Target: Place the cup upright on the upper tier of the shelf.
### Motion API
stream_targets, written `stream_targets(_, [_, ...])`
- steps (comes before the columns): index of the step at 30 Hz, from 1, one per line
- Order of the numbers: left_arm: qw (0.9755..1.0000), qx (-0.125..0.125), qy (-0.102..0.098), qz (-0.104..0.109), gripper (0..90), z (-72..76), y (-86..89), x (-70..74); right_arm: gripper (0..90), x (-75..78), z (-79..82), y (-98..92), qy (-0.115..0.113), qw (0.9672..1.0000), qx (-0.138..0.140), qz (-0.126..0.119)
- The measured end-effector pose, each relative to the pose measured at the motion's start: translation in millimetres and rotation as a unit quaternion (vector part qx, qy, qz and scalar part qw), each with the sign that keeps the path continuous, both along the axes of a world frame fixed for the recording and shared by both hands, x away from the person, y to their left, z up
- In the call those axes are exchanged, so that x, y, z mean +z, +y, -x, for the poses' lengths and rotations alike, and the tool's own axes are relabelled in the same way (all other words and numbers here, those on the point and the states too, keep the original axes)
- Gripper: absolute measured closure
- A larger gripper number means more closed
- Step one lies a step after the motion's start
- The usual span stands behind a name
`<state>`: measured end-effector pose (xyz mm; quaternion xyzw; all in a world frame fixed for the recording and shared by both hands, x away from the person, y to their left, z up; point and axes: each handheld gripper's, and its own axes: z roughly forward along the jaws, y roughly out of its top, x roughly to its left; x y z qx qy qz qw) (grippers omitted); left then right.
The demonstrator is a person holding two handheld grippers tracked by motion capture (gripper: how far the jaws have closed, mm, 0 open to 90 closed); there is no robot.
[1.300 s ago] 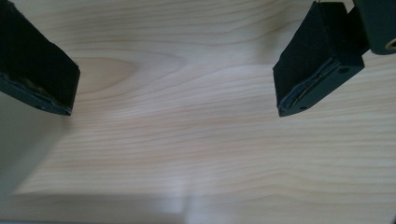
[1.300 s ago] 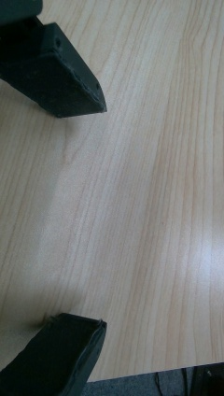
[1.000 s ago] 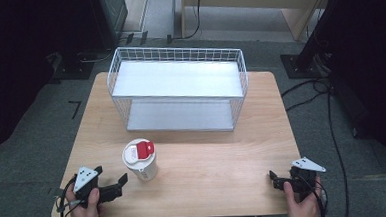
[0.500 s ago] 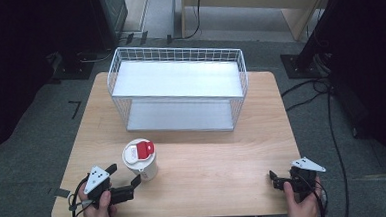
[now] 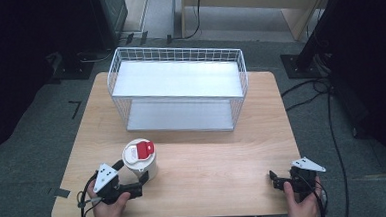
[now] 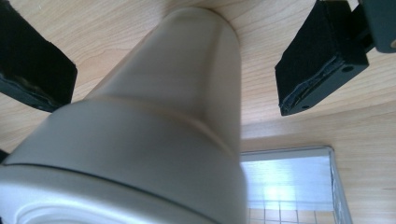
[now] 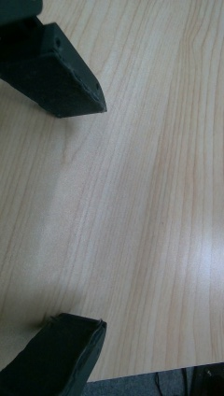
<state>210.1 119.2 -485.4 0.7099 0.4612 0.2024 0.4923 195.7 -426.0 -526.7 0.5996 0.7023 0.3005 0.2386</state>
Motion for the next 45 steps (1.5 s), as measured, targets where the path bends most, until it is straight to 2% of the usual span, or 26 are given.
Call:
stream_targets(2, [1.0, 0.002, -0.002, -0.007, 0.0, -0.4, -7.1, -1.2, 0.0, 0.0, 0.0, 0.1, 0.0, 1.0, -0.001, 0.0])
stream_targets(6, [0.9998, 0.018, -0.005, -0.003, 2.8, -3.2, -16.6, -5.7, 0.0, 0.0, 0.0, 0.0, 0.0, 1.0, 0.0, 0.0])
stream_targets(7, [0.9994, 0.034, -0.009, -0.005, 4.3, -5.4, -21.9, -8.9, 0.0, 0.0, 0.0, 0.1, 0.0, 1.0, -0.001, 0.0])
stream_targets(8, [0.9994, 0.034, -0.009, -0.005, 5.5, -5.4, -21.9, -8.9, 0.0, 0.0, 0.0, 0.1, 0.0, 1.0, -0.001, 0.0])
stream_targets(10, [0.9984, 0.052, -0.02, -0.003, 7.6, -7.3, -25.7, -12.5, 0.0, 0.0, 0.0, 0.0, 0.0, 1.0, 0.0, 0.0])
stream_targets(13, [0.9978, 0.058, -0.03, -0.01, 7.9, -8.1, -28.8, -14.3, 0.0, 0.0, 0.0, 0.0, 0.0, 1.0, 0.0, 0.0])
stream_targets(17, [0.9978, 0.057, -0.034, -0.006, 8.3, -11.2, -29.6, -16.6, 0.0, 0.0, 0.0, 0.0, 0.0, 1.0, 0.0, 0.0])
stream_targets(23, [0.997, 0.06, -0.047, -0.013, 10.0, -11.5, -31.8, -17.3, 0.0, 0.0, 0.0, 0.0, 0.0, 1.0, 0.0, 0.0])
stream_targets(24, [0.9964, 0.065, -0.053, -0.01, 10.2, -11.7, -33.1, -18.3, 0.0, 0.0, -0.1, 0.1, 0.0, 1.0, -0.001, 0.0])
stream_targets(29, [0.9964, 0.059, -0.061, -0.001, 10.5, -14.0, -34.7, -18.2, 0.0, 0.0, 0.0, 0.0, 0.0, 1.0, 0.0, 0.0])
stream_targets(31, [0.9955, 0.054, -0.078, 0.003, 10.5, -14.0, -36.7, -13.0, 0.0, 0.0, 0.0, 0.0, 0.0, 1.0, 0.0, 0.0])
stream_targets(35, [0.9948, 0.053, -0.087, 0.008, 10.6, -15.0, -38.9, -5.7, 0.0, 0.0, 0.0, 0.0, 0.0, 1.0, 0.0, 0.0])
stream_targets(37, [0.9936, 0.054, -0.099, 0.012, 10.6, -16.7, -40.7, 4.0, 0.0, 0.0, 0.0, 0.0, 0.0, 1.0, 0.0, 0.0])
stream_targets(39, [0.993, 0.055, -0.104, 0.012, 10.6, -17.3, -41.2, 7.1, 0.0, 0.0, 0.0, 0.0, 0.0, 1.0, 0.0, 0.0])
stream_targets(40, [0.9917, 0.056, -0.115, 0.012, 10.6, -18.4, -42.3, 12.5, 0.0, 0.0, 0.0, 0.0, 0.0, 1.0, 0.0, 0.0])
stream_targets(42, [0.9913, 0.055, -0.119, 0.013, 10.6, -19.3, -42.8, 15.7, 0.0, 0.0, 0.0, 0.1, 0.0, 1.0, 0.0, 0.0])
stream_targets(44, [0.989, 0.055, -0.136, 0.015, 10.6, -21.8, -43.7, 24.4, 0.0, 0.0, 0.0, 0.0, 0.0, 1.0, 0.0, 0.0])
stream_targets(45, [0.989, 0.055, -0.136, 0.015, 10.6, -21.8, -43.7, 24.4, 0.0, 0.0, 0.0, 0.0, 0.0, 1.0, 0.0, 0.0])
